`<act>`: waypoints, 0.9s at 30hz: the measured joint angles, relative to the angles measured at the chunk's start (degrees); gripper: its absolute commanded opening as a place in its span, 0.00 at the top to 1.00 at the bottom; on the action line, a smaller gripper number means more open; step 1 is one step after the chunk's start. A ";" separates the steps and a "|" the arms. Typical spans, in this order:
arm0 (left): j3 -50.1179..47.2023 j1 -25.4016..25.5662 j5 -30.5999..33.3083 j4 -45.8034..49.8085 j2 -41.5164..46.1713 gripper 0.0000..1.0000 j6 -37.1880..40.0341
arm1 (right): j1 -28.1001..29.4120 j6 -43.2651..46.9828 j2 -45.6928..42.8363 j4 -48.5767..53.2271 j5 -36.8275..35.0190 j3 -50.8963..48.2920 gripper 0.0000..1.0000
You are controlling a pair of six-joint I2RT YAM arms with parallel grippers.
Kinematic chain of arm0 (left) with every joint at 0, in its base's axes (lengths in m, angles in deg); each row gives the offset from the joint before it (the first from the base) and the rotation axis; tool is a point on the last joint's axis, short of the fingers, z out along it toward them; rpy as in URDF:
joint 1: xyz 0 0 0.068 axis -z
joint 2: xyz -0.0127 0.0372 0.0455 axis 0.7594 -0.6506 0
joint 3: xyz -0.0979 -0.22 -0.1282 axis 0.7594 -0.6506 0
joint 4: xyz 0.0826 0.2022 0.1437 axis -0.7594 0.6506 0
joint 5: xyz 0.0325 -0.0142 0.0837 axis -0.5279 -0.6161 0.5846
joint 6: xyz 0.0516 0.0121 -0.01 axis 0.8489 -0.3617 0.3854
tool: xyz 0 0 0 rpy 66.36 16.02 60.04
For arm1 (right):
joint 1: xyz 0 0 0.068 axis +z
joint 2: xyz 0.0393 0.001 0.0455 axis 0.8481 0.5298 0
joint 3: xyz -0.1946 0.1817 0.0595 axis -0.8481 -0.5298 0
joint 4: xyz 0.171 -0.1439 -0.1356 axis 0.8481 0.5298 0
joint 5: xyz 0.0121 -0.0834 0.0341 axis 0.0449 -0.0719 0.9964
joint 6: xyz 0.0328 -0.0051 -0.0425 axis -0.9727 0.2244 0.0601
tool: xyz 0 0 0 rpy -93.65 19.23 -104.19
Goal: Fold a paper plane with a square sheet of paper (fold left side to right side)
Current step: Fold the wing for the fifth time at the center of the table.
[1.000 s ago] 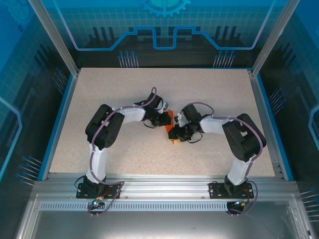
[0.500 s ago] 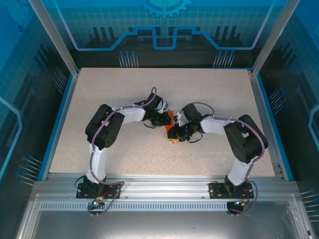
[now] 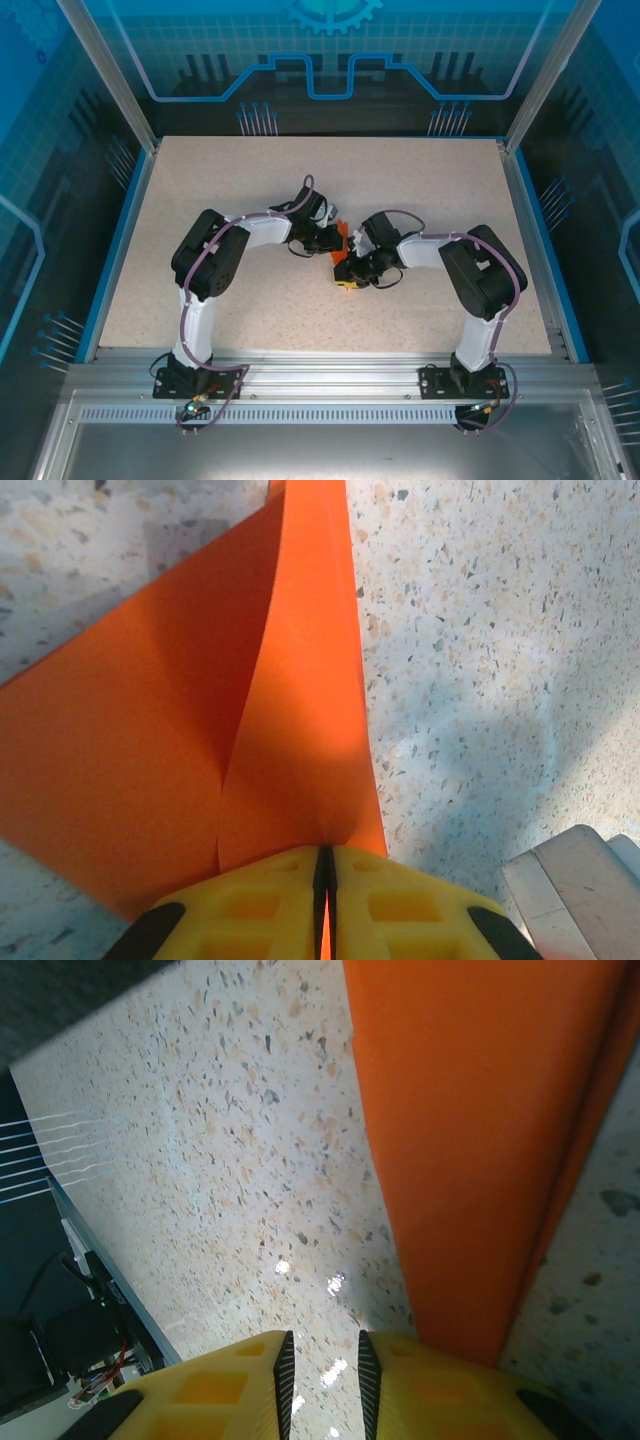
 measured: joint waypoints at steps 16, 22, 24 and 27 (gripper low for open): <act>0.00 -0.11 0.24 0.02 0.00 0.87 -0.04 | 1.03 0.92 -1.77 -0.39 -2.51 -2.03 0.73; 0.00 -0.11 0.24 0.02 0.00 0.86 -0.04 | 1.07 2.73 -5.62 2.16 -2.43 -5.66 0.72; 0.00 -0.15 0.39 -0.07 0.00 0.87 -0.02 | 1.05 3.13 -7.74 4.72 -2.64 -6.99 0.73; 0.00 -0.28 0.50 -0.31 0.00 0.87 -0.02 | 0.50 3.23 -10.84 6.25 -2.62 -7.63 0.82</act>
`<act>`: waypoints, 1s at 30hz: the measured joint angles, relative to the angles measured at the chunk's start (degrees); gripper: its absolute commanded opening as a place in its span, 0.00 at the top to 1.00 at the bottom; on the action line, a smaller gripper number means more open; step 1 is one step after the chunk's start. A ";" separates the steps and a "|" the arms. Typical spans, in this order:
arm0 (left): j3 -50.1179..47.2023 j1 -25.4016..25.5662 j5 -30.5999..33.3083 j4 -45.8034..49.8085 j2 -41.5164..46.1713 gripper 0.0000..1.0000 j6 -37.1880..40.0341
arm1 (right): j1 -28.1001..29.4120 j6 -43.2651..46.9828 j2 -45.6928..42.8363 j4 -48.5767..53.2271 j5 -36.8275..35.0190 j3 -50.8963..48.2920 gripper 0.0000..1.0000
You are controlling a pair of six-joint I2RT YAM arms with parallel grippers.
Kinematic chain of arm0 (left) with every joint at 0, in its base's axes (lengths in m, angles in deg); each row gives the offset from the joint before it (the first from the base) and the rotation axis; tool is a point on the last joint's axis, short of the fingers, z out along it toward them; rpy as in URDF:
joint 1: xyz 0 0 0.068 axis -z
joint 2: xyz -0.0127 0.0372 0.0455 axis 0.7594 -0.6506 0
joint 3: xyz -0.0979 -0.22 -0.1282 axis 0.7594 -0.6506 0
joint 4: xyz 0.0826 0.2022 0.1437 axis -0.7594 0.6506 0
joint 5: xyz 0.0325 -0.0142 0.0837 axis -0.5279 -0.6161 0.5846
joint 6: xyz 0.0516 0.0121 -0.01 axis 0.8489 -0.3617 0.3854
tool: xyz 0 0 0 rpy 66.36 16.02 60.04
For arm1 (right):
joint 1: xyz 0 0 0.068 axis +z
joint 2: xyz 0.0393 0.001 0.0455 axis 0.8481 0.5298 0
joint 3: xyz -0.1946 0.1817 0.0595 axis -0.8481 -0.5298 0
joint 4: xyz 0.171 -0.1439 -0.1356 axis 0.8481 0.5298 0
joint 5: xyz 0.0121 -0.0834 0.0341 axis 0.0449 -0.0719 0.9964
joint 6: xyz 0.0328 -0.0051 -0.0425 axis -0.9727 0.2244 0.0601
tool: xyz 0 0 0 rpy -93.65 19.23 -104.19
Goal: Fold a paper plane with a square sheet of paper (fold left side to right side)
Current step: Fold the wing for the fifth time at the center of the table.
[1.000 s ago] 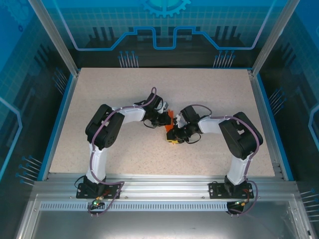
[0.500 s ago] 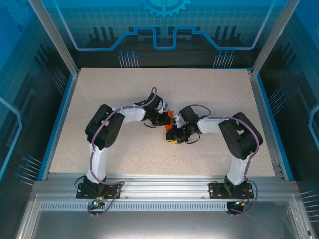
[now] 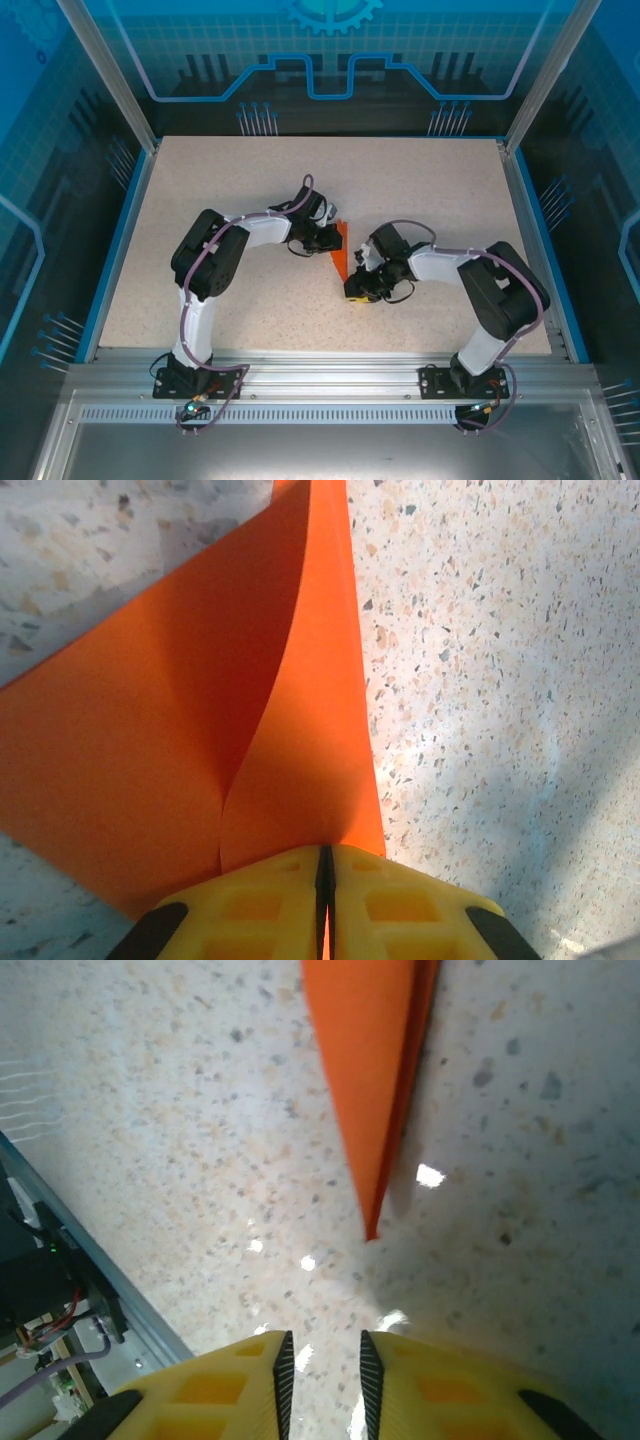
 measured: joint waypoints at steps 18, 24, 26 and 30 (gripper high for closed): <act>0.00 -0.04 0.35 -0.11 0.00 0.87 -0.02 | -1.68 -9.88 10.58 -11.58 -5.22 8.07 0.94; 0.00 -0.04 0.39 -0.11 0.00 0.87 -0.02 | -0.85 -10.69 11.39 -10.95 -6.97 8.41 0.94; 0.00 -0.04 0.42 -0.11 0.00 0.87 -0.04 | -0.61 -10.69 11.17 -10.73 -7.41 8.39 0.93; 0.00 -0.04 0.48 -0.11 0.00 0.87 -0.07 | 0.15 -10.69 9.49 -10.75 -8.61 6.54 0.93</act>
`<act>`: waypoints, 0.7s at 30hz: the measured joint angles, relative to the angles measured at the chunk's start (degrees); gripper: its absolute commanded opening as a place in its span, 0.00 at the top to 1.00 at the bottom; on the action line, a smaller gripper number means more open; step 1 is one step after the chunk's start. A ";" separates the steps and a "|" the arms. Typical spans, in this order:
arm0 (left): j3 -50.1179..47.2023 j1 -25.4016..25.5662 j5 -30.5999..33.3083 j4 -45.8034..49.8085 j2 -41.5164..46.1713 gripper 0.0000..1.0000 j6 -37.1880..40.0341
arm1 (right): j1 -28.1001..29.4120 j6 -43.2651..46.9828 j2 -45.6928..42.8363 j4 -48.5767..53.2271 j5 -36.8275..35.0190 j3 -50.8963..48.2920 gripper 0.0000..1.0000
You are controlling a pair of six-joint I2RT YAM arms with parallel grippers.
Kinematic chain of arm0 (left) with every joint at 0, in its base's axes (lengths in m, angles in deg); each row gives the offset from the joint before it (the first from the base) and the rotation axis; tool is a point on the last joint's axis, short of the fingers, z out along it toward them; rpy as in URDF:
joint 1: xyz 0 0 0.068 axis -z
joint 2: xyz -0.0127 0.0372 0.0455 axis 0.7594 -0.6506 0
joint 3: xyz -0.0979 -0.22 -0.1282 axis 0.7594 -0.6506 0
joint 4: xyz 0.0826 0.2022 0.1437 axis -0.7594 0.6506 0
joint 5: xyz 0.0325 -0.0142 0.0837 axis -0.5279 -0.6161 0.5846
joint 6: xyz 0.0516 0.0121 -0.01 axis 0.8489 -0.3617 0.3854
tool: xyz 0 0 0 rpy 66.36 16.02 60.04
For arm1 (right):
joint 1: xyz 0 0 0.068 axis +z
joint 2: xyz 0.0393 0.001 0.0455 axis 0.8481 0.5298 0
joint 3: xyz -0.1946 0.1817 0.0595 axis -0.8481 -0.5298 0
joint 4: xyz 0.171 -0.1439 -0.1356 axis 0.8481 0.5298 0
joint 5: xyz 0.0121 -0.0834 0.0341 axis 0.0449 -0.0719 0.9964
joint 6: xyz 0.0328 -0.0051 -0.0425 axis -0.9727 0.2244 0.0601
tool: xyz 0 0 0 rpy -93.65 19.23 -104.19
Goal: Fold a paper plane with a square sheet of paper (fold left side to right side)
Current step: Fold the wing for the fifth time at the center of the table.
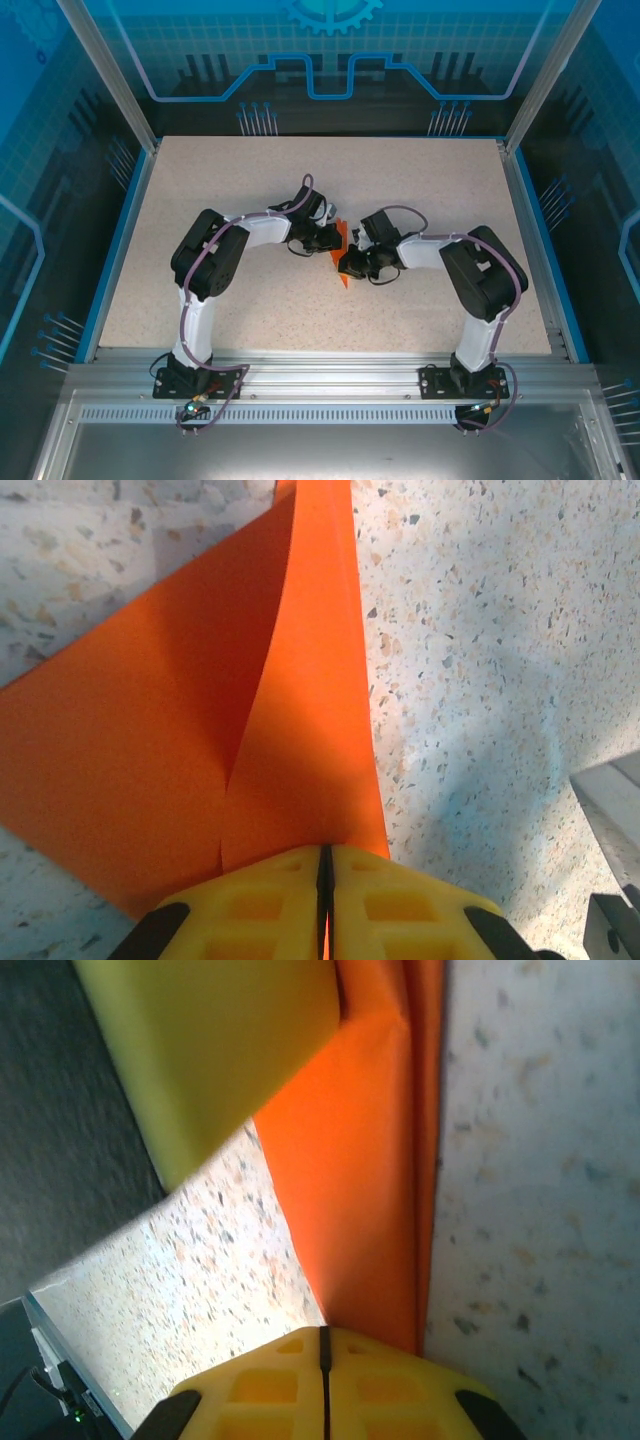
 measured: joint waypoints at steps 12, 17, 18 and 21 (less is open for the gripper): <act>0.00 0.00 0.09 0.02 0.00 0.87 -0.15 | 1.49 0.94 -6.60 3.26 0.85 -6.97 0.92; 0.00 0.00 0.09 0.00 0.00 0.87 -0.13 | -0.87 4.74 -11.50 9.16 2.60 -8.26 0.91; 0.00 0.00 0.09 0.00 0.00 0.87 -0.13 | -2.29 5.38 -12.28 9.60 3.21 -7.96 0.91; 0.00 0.00 0.09 0.00 0.00 0.87 -0.13 | -6.60 6.78 -12.50 10.23 4.52 -4.98 0.91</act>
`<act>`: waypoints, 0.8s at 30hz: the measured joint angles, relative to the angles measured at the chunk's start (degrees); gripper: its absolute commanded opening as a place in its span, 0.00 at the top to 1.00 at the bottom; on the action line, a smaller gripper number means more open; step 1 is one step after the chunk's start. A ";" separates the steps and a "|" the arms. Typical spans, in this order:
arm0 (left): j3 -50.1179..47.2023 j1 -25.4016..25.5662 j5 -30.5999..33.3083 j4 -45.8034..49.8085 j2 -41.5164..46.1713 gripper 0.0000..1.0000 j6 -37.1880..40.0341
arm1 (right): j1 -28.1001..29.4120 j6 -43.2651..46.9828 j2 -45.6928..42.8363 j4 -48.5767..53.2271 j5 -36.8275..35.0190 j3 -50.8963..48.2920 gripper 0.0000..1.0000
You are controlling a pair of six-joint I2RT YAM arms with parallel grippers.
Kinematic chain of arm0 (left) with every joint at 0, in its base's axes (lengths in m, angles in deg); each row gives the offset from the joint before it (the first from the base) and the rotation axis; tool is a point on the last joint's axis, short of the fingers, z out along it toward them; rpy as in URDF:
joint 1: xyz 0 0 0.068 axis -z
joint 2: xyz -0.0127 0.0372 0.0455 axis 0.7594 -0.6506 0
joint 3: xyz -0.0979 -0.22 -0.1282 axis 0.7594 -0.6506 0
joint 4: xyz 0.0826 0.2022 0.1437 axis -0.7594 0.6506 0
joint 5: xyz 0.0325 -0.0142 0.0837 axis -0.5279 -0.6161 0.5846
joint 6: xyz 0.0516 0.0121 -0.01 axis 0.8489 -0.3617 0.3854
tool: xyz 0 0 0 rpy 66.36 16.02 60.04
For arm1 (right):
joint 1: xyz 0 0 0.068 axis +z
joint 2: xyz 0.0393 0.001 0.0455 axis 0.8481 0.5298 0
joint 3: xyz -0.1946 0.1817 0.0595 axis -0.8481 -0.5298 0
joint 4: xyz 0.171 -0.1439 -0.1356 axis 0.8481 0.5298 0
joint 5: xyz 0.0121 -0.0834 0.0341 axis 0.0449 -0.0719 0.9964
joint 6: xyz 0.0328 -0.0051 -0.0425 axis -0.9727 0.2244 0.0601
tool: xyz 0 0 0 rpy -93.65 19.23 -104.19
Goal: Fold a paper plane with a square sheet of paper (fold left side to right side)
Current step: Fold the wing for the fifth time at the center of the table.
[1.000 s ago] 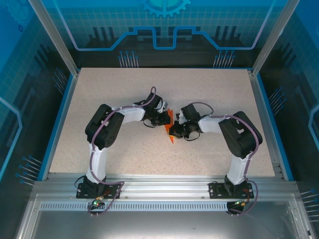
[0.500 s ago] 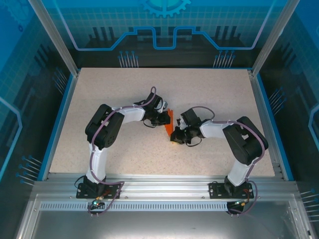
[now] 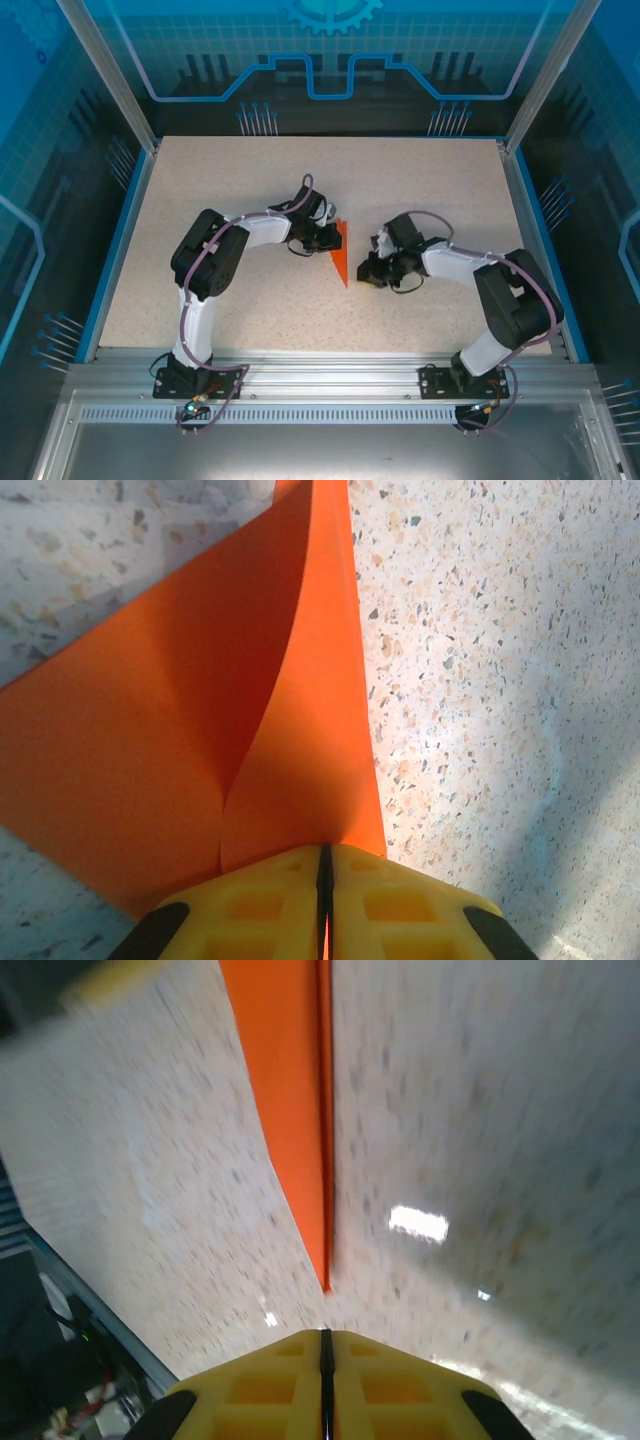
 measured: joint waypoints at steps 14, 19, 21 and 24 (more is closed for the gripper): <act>0.22 0.02 0.04 0.15 0.00 0.86 0.02 | 4.42 -0.59 13.53 -5.29 1.49 9.57 0.91; 0.33 0.02 0.04 0.39 0.00 0.85 0.04 | 4.61 -1.01 15.47 -5.57 0.63 9.18 0.91; 0.52 0.02 0.02 0.72 0.02 0.83 0.09 | 4.61 -1.14 15.47 -6.12 0.61 8.81 0.91; 0.66 0.02 0.04 1.55 0.55 0.81 0.17 | 4.59 -1.20 15.37 -7.52 0.61 7.91 0.92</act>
